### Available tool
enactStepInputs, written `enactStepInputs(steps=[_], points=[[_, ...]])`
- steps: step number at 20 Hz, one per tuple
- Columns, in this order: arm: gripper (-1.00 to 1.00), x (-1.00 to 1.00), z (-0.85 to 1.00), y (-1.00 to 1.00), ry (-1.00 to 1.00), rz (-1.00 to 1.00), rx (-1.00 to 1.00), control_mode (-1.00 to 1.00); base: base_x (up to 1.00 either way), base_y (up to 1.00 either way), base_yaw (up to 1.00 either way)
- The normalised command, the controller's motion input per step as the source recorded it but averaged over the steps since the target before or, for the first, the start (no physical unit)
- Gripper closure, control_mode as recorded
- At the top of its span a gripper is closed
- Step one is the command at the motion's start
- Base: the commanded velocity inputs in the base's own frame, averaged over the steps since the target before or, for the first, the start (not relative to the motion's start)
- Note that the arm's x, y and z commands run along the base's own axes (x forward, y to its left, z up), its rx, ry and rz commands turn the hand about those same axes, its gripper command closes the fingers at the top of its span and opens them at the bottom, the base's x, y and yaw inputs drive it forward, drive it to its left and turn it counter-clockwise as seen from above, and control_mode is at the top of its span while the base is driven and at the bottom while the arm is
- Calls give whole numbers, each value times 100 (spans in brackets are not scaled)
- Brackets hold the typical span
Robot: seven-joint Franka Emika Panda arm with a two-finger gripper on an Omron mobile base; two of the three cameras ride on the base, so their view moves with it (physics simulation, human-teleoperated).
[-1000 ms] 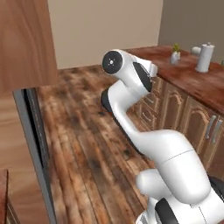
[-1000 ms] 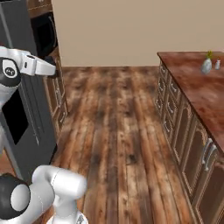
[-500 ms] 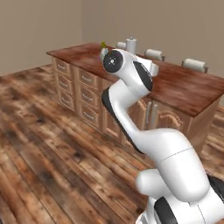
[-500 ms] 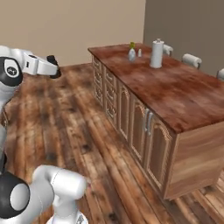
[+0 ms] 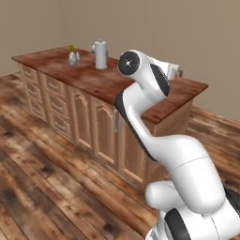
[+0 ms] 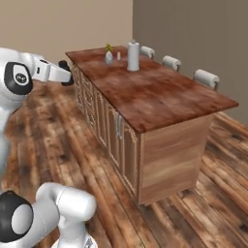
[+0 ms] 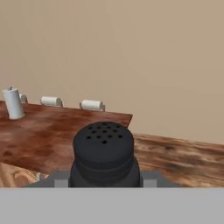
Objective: The dining table condiment station is running low on shaker. Refill the condiment station by opening the cabinet and taking the shaker from the cabinet and placing it on the dining table.
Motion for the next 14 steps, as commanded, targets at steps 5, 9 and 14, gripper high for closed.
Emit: enactStepInputs(steps=[5, 9, 14], points=[[100, 0, 0, 0, 0, 0, 0, 100, 29, -100, 0], [100, 0, 0, 0, 0, 0, 0, 100, 35, -100, 1], [100, 0, 0, 0, 0, 0, 0, 100, 50, -100, 1]])
